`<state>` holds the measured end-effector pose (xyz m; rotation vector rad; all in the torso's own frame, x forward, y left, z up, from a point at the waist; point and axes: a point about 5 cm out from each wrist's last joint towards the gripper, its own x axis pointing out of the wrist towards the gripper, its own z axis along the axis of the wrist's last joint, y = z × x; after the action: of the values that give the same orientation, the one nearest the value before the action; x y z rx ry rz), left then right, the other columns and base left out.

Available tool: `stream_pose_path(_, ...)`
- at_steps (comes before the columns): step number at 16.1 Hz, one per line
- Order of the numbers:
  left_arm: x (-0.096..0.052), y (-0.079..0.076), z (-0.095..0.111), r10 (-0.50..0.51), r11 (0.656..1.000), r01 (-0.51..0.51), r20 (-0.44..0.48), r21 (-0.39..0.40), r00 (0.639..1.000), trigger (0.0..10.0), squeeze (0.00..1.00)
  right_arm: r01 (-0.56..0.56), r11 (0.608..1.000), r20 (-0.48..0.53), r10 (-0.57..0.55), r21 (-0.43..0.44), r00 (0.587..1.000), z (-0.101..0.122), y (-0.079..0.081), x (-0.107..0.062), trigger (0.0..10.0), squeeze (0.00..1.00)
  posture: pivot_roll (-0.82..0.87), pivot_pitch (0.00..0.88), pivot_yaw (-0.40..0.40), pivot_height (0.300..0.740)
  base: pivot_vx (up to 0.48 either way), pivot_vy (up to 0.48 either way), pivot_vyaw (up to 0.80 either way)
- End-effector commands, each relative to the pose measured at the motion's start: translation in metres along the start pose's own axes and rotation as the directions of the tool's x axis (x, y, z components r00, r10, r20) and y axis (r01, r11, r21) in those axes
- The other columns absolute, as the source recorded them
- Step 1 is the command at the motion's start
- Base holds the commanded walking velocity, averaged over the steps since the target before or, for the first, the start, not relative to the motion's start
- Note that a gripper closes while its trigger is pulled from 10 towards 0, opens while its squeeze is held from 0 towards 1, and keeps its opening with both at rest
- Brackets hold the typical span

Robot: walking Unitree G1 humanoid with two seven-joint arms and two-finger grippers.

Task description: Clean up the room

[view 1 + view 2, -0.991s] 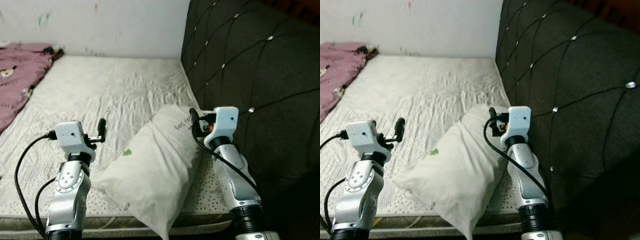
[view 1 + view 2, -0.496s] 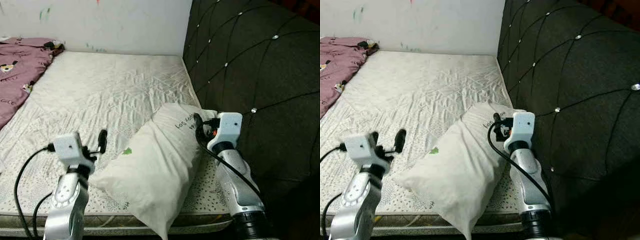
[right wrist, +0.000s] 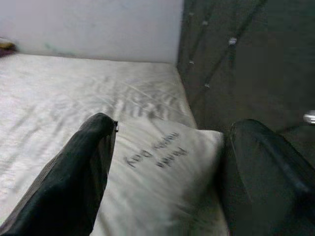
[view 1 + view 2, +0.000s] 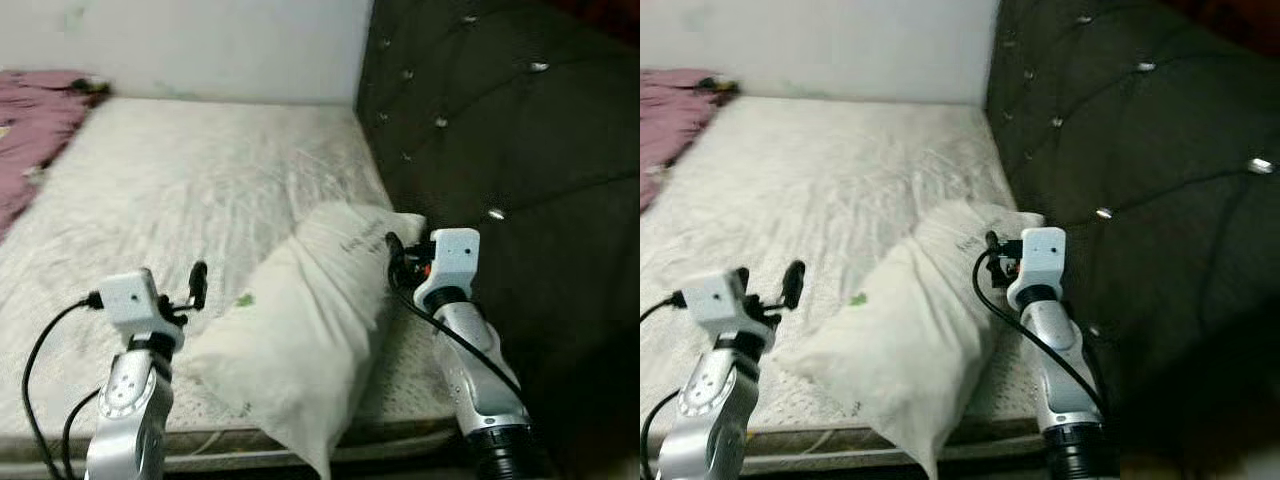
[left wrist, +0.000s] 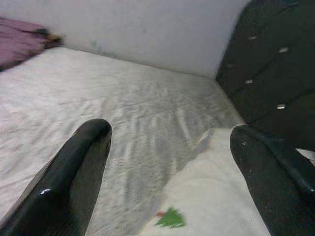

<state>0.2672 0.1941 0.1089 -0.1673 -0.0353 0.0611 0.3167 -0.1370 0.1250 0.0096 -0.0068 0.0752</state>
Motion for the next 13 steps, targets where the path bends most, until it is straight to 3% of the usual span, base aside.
stream_pose_path(1, 0.001, -0.005, -0.004, -0.017, 1.0, 0.017, -0.024, 0.01, 1.0, 10.0, 0.0, 0.015, 1.0, -0.005, -0.015, -0.013, 1.0, -0.001, -0.004, 0.0, 10.0, 0.0, 0.03, 0.042, -0.072, 0.74, 0.0, 0.0, 0.0)
stream_pose_path(3, 0.002, -0.011, -0.005, -0.026, 0.997, 0.028, -0.034, 0.066, 0.999, 10.0, 0.0, 0.013, 1.0, -0.004, -0.013, -0.022, 1.0, -0.001, -0.004, 0.001, 10.0, 0.0, 0.03, 0.04, -0.073, 0.74, 0.0, 0.0, 0.0)
stream_pose_path(5, 0.003, -0.017, -0.002, -0.045, 0.998, 0.045, -0.022, 0.032, 0.999, 10.0, 0.0, 0.015, 1.0, -0.018, -0.015, -0.011, 1.0, -0.003, -0.003, 0.002, 10.0, 0.0, 0.03, 0.037, -0.071, 0.74, 0.0, 0.0, -0.4)
stream_pose_path(13, 0.005, -0.014, -0.001, -0.018, 0.997, 0.02, -0.016, 0.078, 1.0, 10.0, 0.0, -0.034, 0.999, -0.012, 0.035, 0.01, 0.999, -0.004, 0.006, 0.0, 10.0, 0.0, 0.03, 0.048, -0.064, 0.74, 0.0, 0.0, 0.0)
